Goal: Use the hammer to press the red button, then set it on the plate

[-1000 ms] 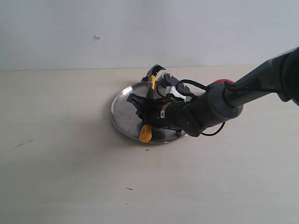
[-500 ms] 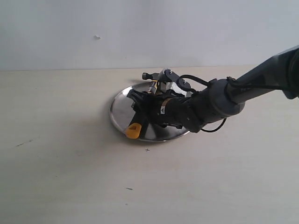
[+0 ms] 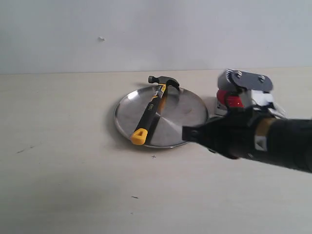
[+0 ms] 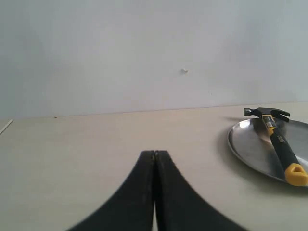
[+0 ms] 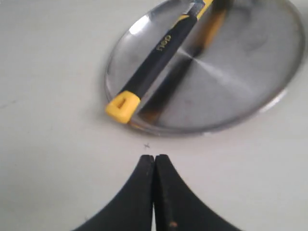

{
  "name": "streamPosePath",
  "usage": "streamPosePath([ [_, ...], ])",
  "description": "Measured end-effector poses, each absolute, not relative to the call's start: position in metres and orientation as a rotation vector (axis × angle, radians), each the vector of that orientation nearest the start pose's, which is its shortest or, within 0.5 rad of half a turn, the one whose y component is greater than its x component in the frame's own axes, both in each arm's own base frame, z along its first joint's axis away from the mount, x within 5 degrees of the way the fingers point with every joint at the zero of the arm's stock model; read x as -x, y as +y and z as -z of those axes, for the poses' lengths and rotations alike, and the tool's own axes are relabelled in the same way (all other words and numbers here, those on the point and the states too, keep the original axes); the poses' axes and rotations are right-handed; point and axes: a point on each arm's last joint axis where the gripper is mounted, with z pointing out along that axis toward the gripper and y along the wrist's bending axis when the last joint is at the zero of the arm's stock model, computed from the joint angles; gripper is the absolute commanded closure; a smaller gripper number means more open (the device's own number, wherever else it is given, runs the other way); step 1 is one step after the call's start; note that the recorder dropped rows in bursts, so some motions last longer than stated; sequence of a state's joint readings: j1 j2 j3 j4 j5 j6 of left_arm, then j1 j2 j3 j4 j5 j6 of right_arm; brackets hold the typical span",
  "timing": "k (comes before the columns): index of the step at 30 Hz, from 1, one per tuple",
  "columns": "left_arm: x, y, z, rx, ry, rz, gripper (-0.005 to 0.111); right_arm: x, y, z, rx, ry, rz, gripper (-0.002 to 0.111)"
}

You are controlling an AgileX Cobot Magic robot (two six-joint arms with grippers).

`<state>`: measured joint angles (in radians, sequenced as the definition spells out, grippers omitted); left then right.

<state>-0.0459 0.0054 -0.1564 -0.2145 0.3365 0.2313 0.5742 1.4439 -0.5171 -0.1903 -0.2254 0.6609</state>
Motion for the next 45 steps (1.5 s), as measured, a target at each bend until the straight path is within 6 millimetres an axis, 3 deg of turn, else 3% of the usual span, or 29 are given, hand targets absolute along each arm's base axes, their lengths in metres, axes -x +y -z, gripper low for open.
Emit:
streamPosePath([
  [2, -0.046, -0.009, -0.235, -0.115, 1.658, 0.072, 0.107, -0.19, 0.127, -0.182, 0.147, 2.269, -0.608, 0.108],
  [5, -0.046, -0.009, -0.235, -0.115, 1.658, 0.072, 0.107, -0.173, 0.115, -0.183, 0.141, 2.282, -0.591, 0.108],
  [13, -0.046, -0.009, -0.235, -0.115, 1.658, 0.072, 0.107, -0.164, 0.109, -0.198, 0.146, 2.221, -0.61, 0.108],
  [17, -0.046, -0.009, -0.235, -0.115, 1.658, 0.072, 0.107, -0.159, 0.106, -0.209, 0.325, 2.131, -0.539, 0.108],
  [20, -0.046, -0.009, -0.235, -0.115, 1.658, 0.072, 0.107, -0.147, 0.09, -0.219, 0.386, 2.018, -0.475, 0.108],
  [25, -0.046, -0.009, -0.235, -0.115, 1.658, 0.072, 0.107, -0.113, 0.048, -0.217, 0.248, 1.852, -0.391, 0.108],
  [28, -0.046, -0.009, -0.235, -0.115, 1.658, 0.072, 0.107, -0.095, 0.033, -0.211, 0.179, 1.754, -0.351, 0.108],
  [34, -0.046, -0.009, -0.235, -0.115, 1.658, 0.072, 0.107, -0.076, 0.016, -0.209, 0.091, 1.617, -0.237, 0.108],
  [45, -0.046, -0.009, -0.235, -0.115, 1.658, 0.072, 0.107, -0.063, 0.007, -0.201, 0.023, 1.669, -0.152, 0.108],
])
